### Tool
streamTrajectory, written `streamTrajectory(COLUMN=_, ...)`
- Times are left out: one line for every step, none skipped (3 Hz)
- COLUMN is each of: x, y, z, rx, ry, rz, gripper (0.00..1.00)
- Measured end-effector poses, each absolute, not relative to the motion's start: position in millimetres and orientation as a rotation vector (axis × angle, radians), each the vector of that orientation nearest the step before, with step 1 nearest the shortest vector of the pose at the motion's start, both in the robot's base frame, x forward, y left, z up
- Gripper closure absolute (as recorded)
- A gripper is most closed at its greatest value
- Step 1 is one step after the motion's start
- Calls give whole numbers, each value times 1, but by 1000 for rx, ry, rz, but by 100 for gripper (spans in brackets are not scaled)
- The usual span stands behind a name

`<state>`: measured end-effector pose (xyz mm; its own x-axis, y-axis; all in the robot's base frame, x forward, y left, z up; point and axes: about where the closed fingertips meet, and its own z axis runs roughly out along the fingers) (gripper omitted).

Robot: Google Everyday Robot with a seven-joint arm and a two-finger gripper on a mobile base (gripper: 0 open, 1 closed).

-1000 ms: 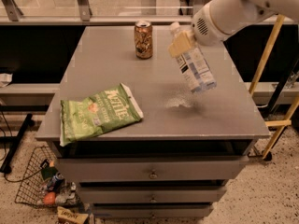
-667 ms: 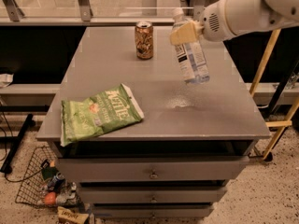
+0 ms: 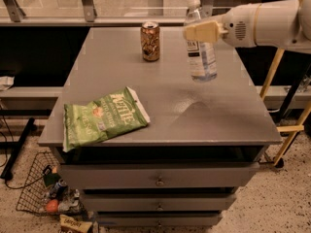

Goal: Place blue plastic bottle upright

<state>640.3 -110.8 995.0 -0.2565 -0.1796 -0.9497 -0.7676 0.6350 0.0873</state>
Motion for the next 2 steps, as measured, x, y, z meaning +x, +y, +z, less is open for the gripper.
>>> streamTrajectory(x=639, y=-108, z=996, rx=-838, ry=1733, rz=630, gripper=100)
streamTrajectory(x=640, y=-108, z=995, rx=-838, ry=1733, rz=631, gripper=100)
